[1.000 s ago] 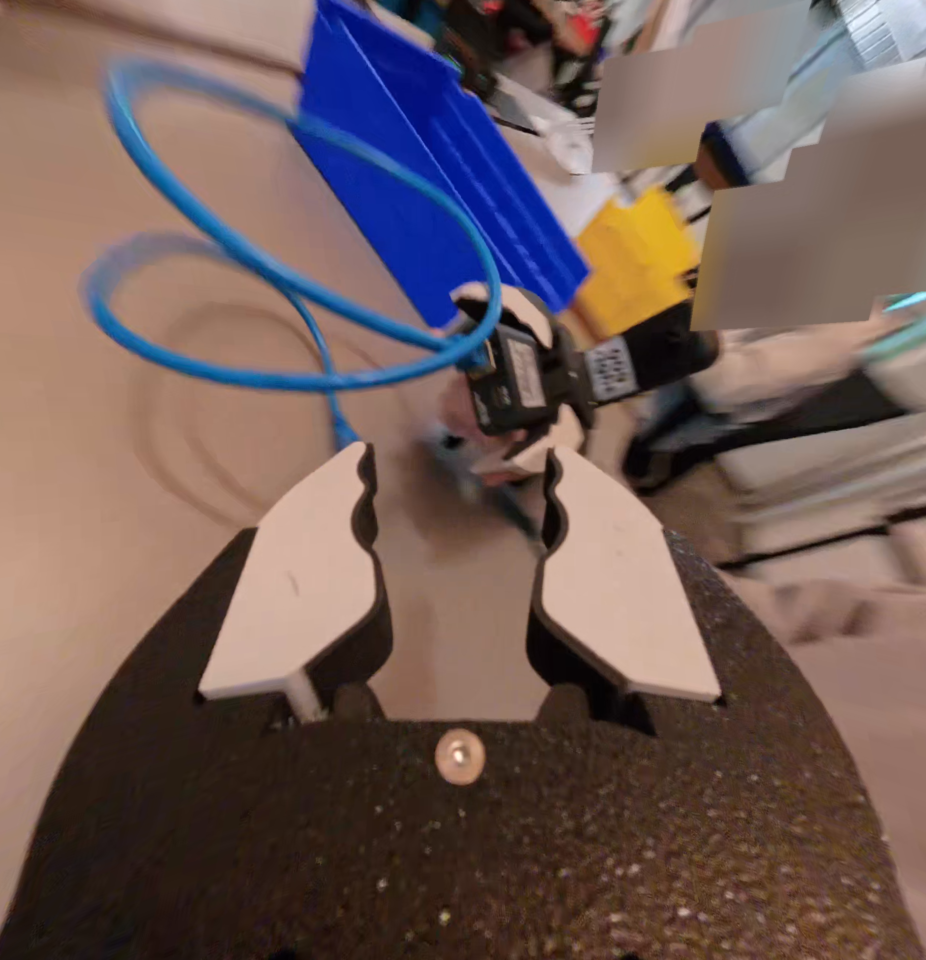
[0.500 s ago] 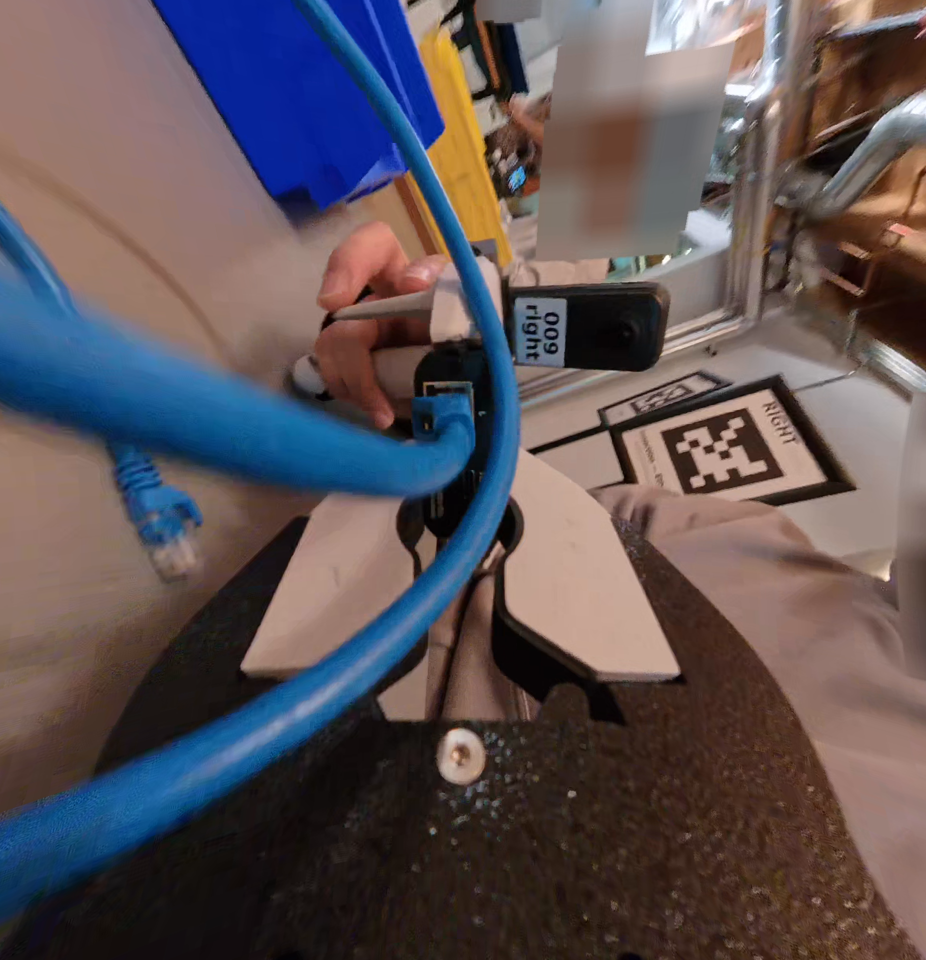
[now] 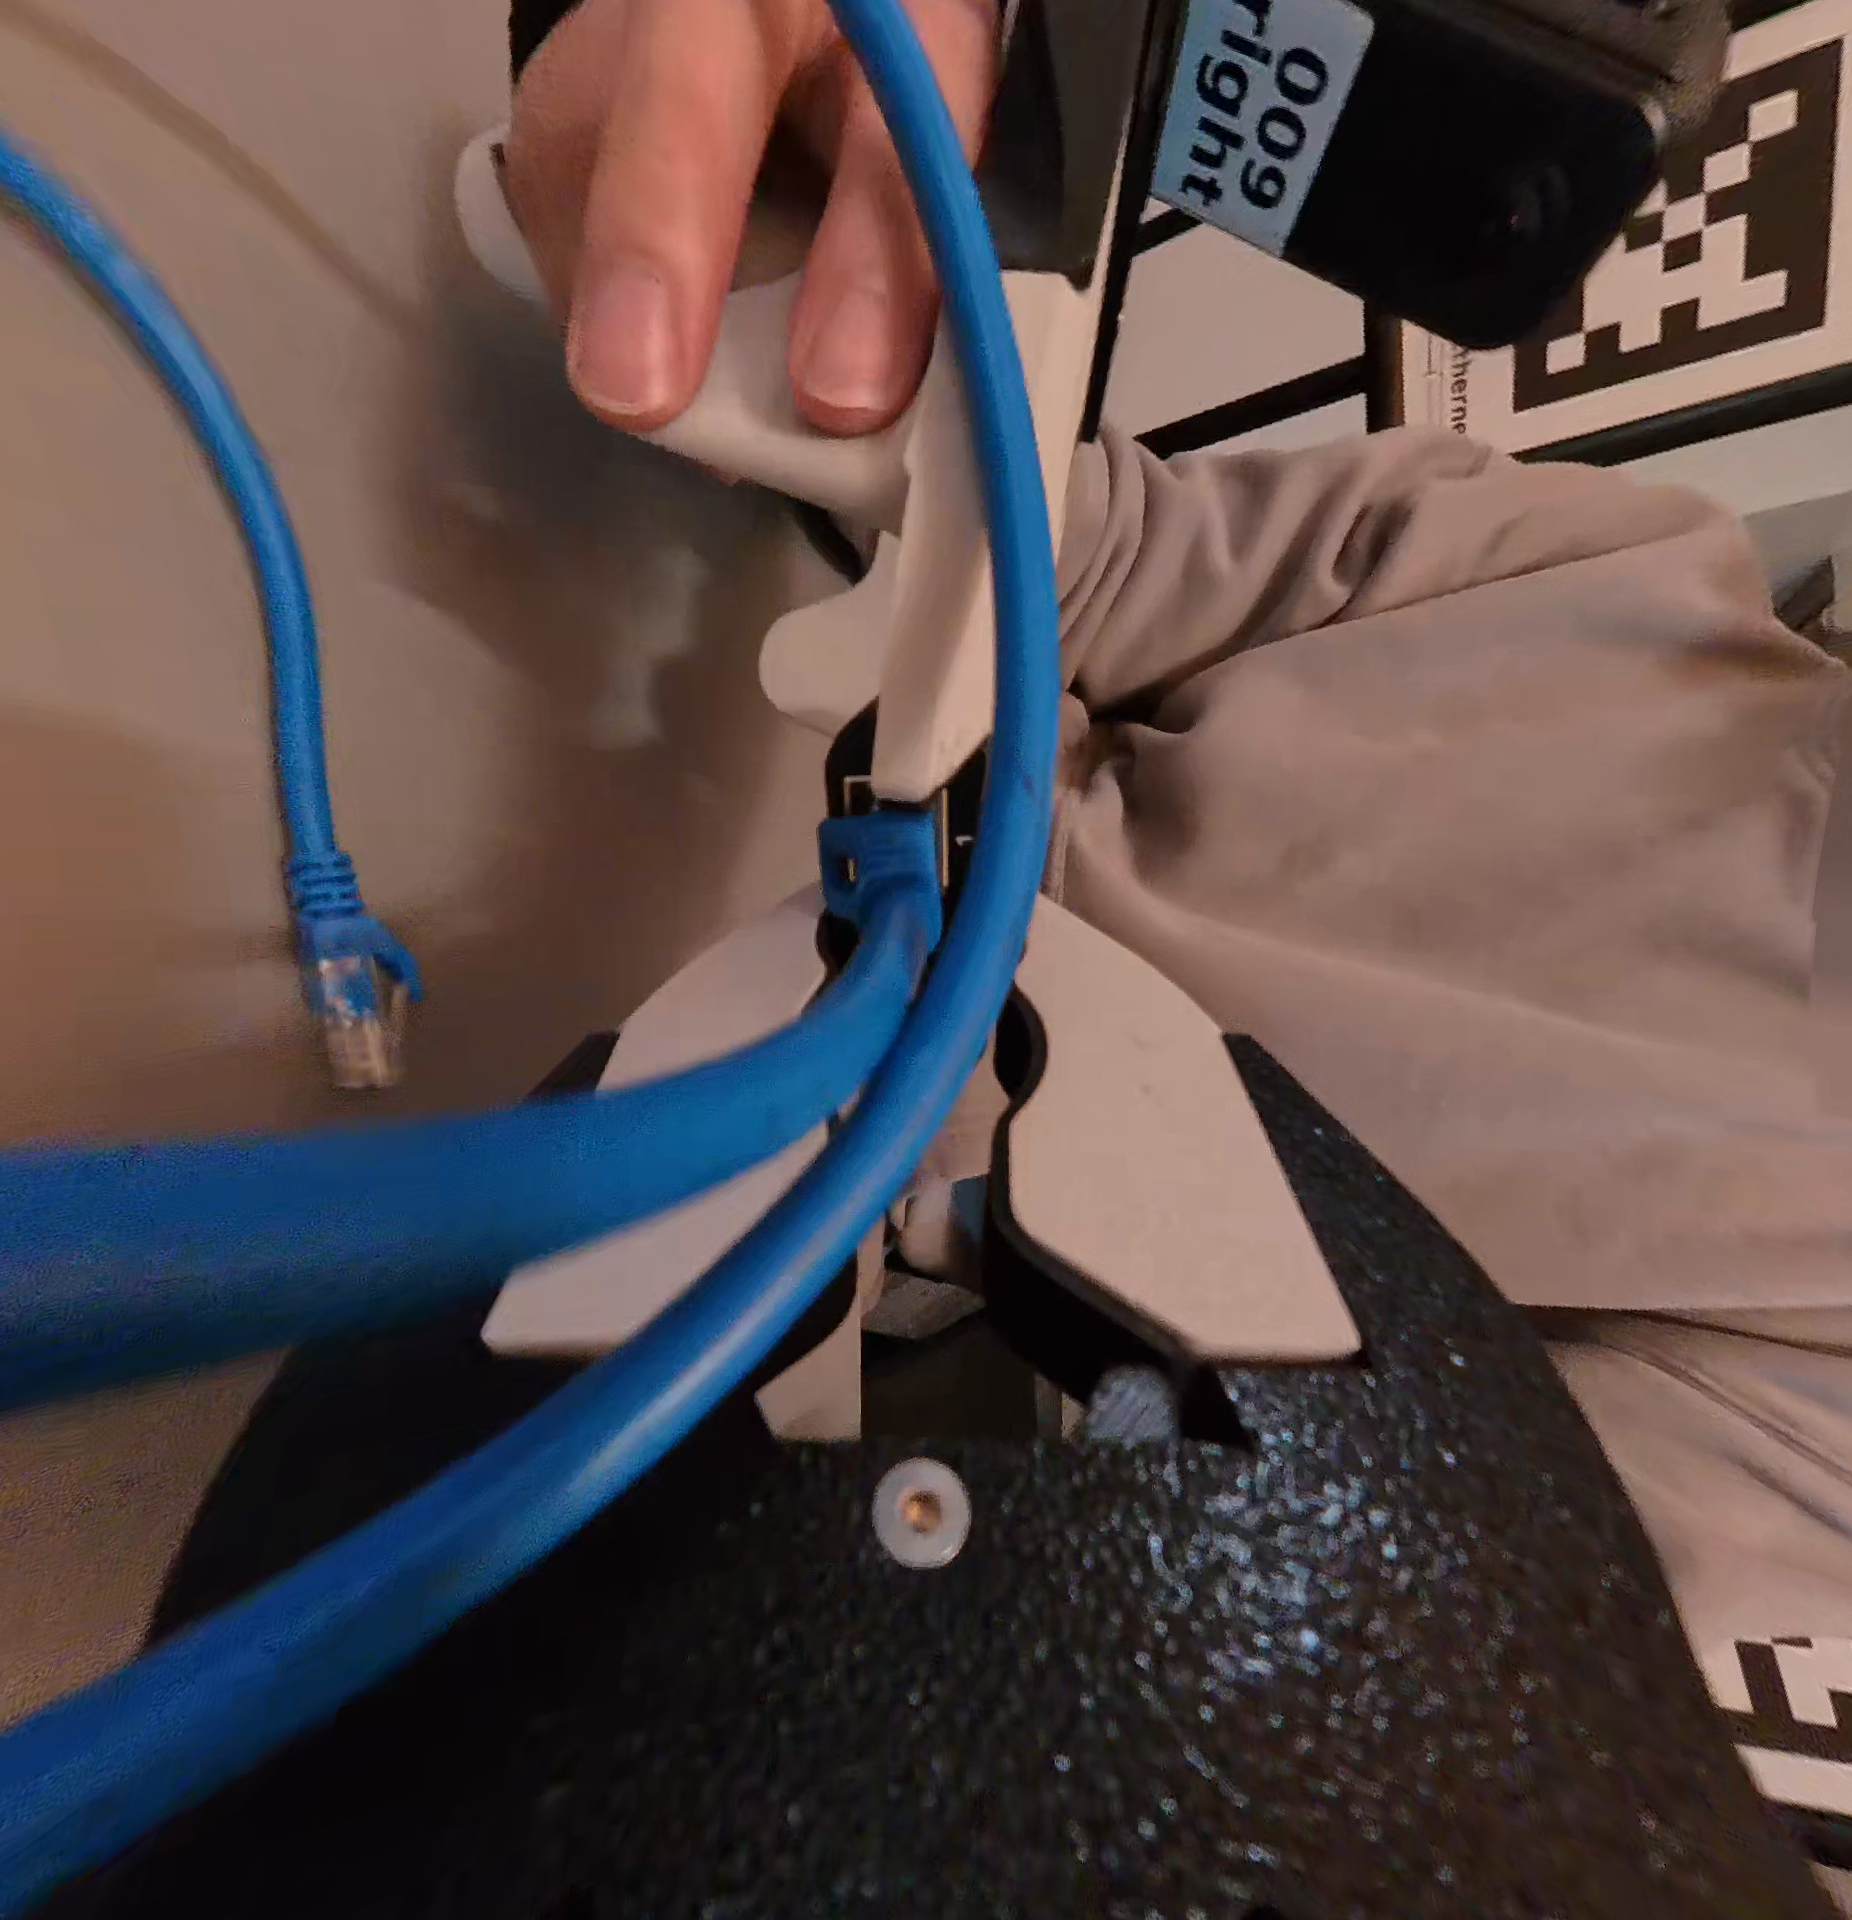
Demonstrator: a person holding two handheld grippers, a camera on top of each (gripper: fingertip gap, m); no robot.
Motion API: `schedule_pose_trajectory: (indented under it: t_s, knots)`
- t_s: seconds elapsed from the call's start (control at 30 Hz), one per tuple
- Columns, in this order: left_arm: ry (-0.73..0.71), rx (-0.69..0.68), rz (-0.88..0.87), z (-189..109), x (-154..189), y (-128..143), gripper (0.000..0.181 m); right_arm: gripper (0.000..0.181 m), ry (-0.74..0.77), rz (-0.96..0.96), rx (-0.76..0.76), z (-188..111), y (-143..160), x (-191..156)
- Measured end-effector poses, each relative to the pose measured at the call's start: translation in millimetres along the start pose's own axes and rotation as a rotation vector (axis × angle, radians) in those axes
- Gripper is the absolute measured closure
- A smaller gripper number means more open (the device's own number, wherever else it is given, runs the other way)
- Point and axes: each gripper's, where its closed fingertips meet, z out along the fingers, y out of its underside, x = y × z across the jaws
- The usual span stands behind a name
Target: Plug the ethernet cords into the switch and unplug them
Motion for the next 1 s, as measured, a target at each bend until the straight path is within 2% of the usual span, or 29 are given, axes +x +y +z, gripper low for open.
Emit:
schedule_pose_trajectory:
  t_s: [0.2,0.3,0.37,0.47,0.53,0.6,0.67,0.73,0.8,0.83,0.9,1.0]
  knots:
    - [0.003,-0.070,0.032,0.6,3.5,4.2,0.158,0.119,-0.011,-0.021,-0.001,-2.6,-0.8,-1.8]
    - [-0.022,-0.059,0.049,-5.1,1.3,1.4,0.157,0.120,0.057,-0.026,-0.022,-1.2,1.6,5.8]
    - [-0.019,0.040,0.070,-11.7,3.6,-11.1,0.157,0.120,0.166,0.027,0.002,-4.9,-1.5,18.9]
    - [-0.082,0.383,0.049,-35.4,-1.0,-50.3,0.152,0.120,0.447,0.114,0.018,-19.8,1.4,55.4]
    - [-0.197,0.554,0.025,-47.4,-12.1,-62.1,0.137,0.120,0.563,0.109,-0.021,-25.6,6.3,68.0]
    - [-0.255,0.624,0.065,-41.2,-12.6,-61.9,0.126,0.120,0.663,0.083,-0.057,-28.0,9.2,76.1]
    - [-0.240,0.679,0.058,-29.1,-10.6,-62.9,0.125,0.120,0.719,0.082,-0.061,-26.1,10.1,79.6]
    - [-0.143,0.793,0.031,-26.5,-4.2,-71.1,0.130,0.120,0.737,0.052,-0.047,-21.3,7.2,78.3]
    - [-0.075,0.902,0.020,-34.0,-4.1,-75.1,0.153,0.120,0.725,0.061,-0.036,-18.0,4.6,76.2]
    - [-0.067,0.915,0.042,-34.4,-4.6,-74.1,0.156,0.120,0.702,0.083,-0.038,-16.5,6.2,75.0]
    - [-0.160,0.880,0.049,-34.4,-15.3,-67.5,0.156,0.123,0.622,0.119,-0.117,-13.4,17.5,66.7]
    - [-0.274,0.749,0.005,-42.0,-23.5,-50.9,0.157,0.106,0.360,0.150,-0.277,-8.1,18.6,29.2]
